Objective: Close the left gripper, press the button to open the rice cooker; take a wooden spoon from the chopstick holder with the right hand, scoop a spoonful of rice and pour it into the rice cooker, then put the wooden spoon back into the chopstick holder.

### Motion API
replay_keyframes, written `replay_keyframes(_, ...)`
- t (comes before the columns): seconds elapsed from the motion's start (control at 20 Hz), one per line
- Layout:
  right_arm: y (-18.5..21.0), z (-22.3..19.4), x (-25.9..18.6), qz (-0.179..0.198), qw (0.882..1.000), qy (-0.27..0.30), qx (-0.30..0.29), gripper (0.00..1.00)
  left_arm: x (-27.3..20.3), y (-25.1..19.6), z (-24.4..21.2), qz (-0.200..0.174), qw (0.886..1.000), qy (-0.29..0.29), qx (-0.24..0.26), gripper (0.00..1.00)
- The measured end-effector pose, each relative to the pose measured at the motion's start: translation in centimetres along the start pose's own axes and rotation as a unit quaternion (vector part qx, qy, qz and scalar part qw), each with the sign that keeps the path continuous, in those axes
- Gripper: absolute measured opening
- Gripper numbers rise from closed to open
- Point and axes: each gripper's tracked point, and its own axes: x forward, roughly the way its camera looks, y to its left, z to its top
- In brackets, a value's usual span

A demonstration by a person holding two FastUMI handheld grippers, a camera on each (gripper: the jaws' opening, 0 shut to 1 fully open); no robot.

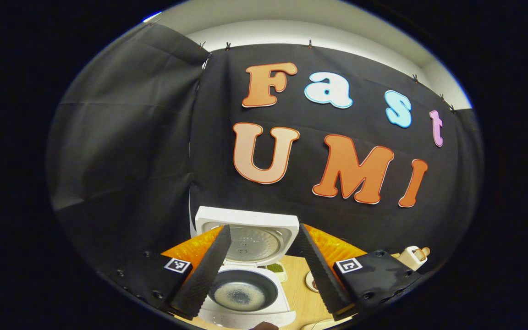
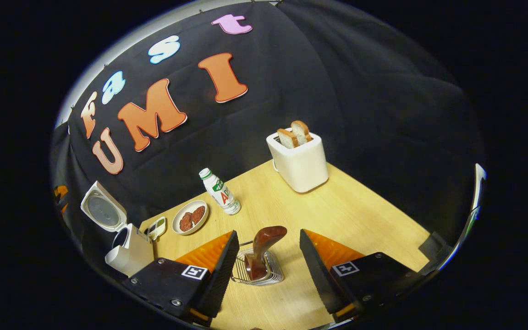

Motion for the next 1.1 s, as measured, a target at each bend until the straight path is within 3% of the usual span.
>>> replay_keyframes(0.3,-0.6,2.5,-5.6,-0.039,0.998,-0.054,-0.014,0.86,7.5,2.9,0.8,0.013,0.999,0.022,0.028,1.00)
replay_keyframes(0.6,-1.7,3.7,-9.5,-0.071,0.994,-0.086,-0.012,0.86,15.0,4.0,-1.1,0.035,0.997,0.045,0.060,0.98)
replay_keyframes(0.9,-0.8,3.7,-9.9,-0.062,0.995,-0.081,-0.013,0.86,18.8,2.5,-3.6,0.036,0.991,0.089,0.088,1.00)
replay_keyframes(1.1,-0.2,3.7,-9.5,-0.050,0.995,-0.079,-0.035,0.86,18.4,1.9,-4.4,0.022,0.988,0.127,0.079,1.00)
